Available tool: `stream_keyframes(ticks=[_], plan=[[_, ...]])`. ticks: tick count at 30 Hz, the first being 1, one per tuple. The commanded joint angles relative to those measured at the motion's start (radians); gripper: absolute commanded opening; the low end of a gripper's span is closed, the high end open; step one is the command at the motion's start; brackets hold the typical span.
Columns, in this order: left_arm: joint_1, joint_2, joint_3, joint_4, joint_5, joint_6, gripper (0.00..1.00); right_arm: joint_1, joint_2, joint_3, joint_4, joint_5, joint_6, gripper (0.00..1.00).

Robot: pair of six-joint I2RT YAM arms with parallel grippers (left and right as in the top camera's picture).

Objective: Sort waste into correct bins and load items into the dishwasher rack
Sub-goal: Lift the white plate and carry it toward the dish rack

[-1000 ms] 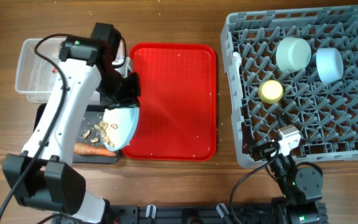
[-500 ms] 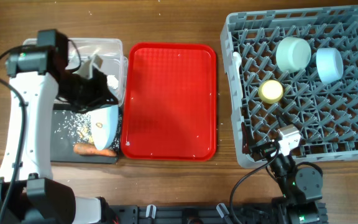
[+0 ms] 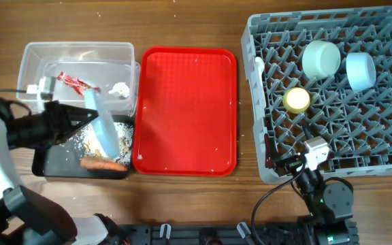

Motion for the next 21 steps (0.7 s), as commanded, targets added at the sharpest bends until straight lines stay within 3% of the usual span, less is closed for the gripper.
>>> stream_keyframes(ticks=[1, 6, 8, 9, 11, 13, 15, 19, 21], plan=[[0.074, -0.026, -0.048, -0.003, 0.079, 0.097, 0.04, 0.002, -0.008, -0.004, 0.005, 0.014, 0.013, 1.0], [0.04, -0.045, -0.061, -0.002, 0.156, 0.068, 0.04, 0.002, -0.008, -0.004, 0.005, 0.014, 0.013, 1.0], [-0.09, -0.104, -0.043, 0.034, 0.164, 0.058, 0.04, 0.002, -0.008, -0.004, 0.005, 0.014, 0.013, 1.0], [-0.173, -0.127, -0.039, 0.091, 0.166, -0.003, 0.04, 0.002, -0.008, -0.004, 0.005, 0.014, 0.013, 1.0], [-0.363, -0.15, -0.039, 0.32, 0.166, -0.253, 0.04, 0.002, -0.008, -0.004, 0.005, 0.014, 0.013, 1.0], [-0.539, -0.147, -0.039, 0.696, 0.129, -0.607, 0.04, 0.002, -0.008, -0.004, 0.005, 0.014, 0.013, 1.0], [-0.71, -0.135, -0.039, 1.157, 0.018, -0.97, 0.04, 0.002, -0.008, -0.004, 0.005, 0.014, 0.013, 1.0], [-0.957, -0.016, -0.039, 2.083, -0.238, -1.568, 0.04, 0.002, -0.008, -0.004, 0.005, 0.014, 0.013, 1.0], [-1.094, 0.157, -0.039, 2.366, -0.465, -1.893, 0.04, 0.002, -0.008, -0.004, 0.005, 0.014, 0.013, 1.0]])
